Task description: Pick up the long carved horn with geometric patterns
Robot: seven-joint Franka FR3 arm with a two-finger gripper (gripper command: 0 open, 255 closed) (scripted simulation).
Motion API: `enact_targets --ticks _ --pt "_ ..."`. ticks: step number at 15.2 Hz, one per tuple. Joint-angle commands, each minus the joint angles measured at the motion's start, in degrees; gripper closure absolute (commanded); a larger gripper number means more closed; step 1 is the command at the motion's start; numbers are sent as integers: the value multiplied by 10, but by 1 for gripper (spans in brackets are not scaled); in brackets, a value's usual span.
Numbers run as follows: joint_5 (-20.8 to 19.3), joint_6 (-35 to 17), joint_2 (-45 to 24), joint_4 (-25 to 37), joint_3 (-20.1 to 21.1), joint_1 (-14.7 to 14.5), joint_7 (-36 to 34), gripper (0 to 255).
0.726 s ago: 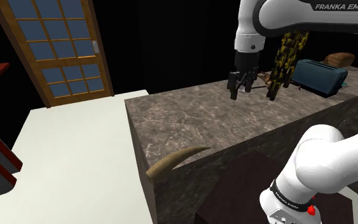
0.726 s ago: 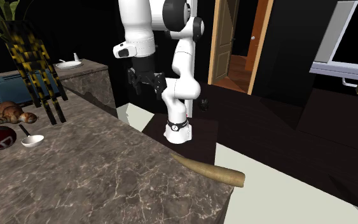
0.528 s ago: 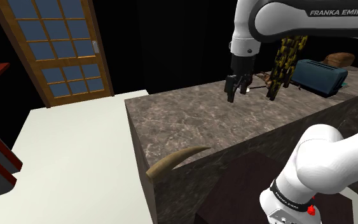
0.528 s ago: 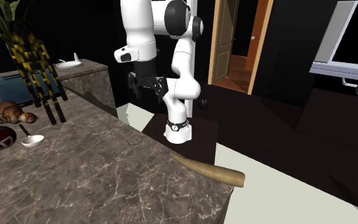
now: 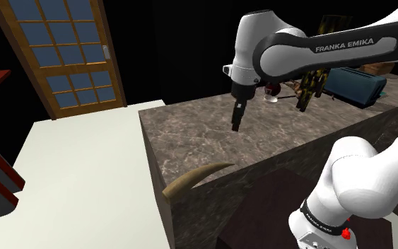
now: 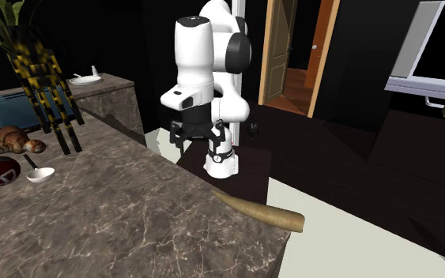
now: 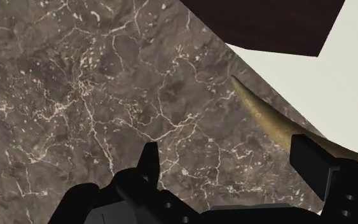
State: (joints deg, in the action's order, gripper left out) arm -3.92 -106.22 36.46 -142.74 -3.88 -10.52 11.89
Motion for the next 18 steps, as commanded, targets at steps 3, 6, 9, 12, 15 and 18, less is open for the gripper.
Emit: enact_targets --ticks 3,6,9,12,15,18 --pt "-2 -94 -26 -36 1 -49 90 0" --pt "-2 -161 -49 -59 3 -87 155 0" --pt "-1 -228 -72 -82 5 -125 220 0" --pt "0 -296 -95 -105 7 -164 285 0" --pt "1 -344 -114 -122 7 -187 323 0" --pt "0 -374 -132 -134 6 -186 322 0"
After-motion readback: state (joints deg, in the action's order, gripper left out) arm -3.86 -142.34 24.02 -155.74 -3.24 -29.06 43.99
